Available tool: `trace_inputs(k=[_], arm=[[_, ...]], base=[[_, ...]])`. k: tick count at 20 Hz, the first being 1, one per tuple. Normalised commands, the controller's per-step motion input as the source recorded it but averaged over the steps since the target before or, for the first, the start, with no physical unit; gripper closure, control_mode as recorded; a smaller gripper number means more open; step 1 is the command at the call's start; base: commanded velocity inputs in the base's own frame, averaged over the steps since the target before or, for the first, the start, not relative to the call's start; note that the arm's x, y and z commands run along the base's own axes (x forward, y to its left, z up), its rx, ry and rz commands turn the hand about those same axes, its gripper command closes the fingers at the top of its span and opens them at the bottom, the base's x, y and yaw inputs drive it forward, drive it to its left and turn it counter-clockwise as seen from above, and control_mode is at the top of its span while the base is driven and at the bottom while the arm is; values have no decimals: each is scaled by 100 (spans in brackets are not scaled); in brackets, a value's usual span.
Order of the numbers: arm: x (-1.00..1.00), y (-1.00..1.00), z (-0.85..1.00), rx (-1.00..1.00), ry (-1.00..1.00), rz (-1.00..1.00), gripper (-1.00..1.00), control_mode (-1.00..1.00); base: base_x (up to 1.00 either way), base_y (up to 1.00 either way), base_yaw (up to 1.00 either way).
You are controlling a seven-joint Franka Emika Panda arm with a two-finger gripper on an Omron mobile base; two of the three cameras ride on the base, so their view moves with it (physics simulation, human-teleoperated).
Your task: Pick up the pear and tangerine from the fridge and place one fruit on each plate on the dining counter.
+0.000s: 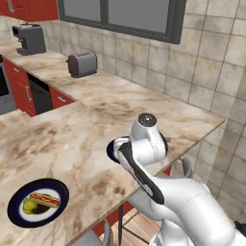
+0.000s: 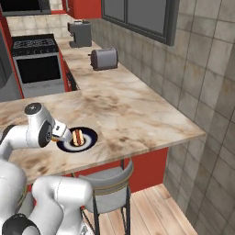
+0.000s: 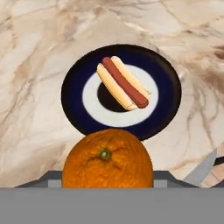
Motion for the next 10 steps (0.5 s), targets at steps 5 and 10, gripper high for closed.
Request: trace_inputs(k=[5,10], arm=[[46,5,-24,12,26,-9,100,-100],[40,11,-46,4,3,-5,100,-100]], base=[[0,0,0],[0,0,0]])
